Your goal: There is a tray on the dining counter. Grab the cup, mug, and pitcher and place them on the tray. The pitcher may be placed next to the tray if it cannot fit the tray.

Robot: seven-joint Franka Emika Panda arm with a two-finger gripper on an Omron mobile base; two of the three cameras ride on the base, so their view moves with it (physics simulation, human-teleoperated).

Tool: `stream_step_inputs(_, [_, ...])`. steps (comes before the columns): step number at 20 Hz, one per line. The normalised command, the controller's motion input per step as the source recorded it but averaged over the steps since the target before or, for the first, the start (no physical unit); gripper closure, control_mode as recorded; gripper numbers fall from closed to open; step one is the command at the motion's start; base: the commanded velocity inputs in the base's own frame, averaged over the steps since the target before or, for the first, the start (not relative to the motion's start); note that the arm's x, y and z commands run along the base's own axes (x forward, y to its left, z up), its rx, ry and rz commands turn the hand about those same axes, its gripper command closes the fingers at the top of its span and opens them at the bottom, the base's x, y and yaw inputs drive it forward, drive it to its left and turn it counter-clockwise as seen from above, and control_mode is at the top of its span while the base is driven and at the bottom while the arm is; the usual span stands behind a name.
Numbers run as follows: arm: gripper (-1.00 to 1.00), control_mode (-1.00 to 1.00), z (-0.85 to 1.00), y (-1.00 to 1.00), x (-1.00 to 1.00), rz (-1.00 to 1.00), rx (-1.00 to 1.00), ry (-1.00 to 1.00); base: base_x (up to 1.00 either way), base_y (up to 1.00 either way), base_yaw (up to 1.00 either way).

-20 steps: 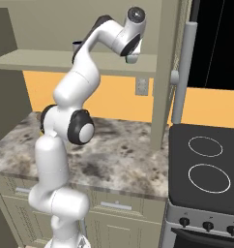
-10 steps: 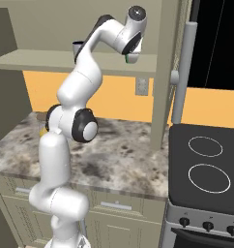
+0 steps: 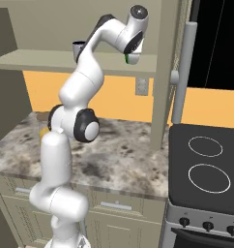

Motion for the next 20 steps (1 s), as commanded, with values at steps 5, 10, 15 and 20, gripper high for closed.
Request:
stream_step_inputs(5, [1.0, -1.0, -0.21, 0.0, 0.0, 0.0, 0.0, 0.0, 0.0, 0.0, 0.0])
stream_step_inputs(10, [1.0, -1.0, -0.05, 0.0, -0.17, 0.0, 0.0, -0.02, 0.0, 0.0, 0.0])
stream_step_inputs(15, [1.0, -1.0, 0.0, 0.0, -0.64, 0.0, 0.0, -0.2, 0.0, 0.0, 0.0])
stream_step_inputs(20, [1.0, -1.0, 0.0, 0.0, -0.92, 0.0, 0.0, -0.18, 0.0, 0.0, 0.0])
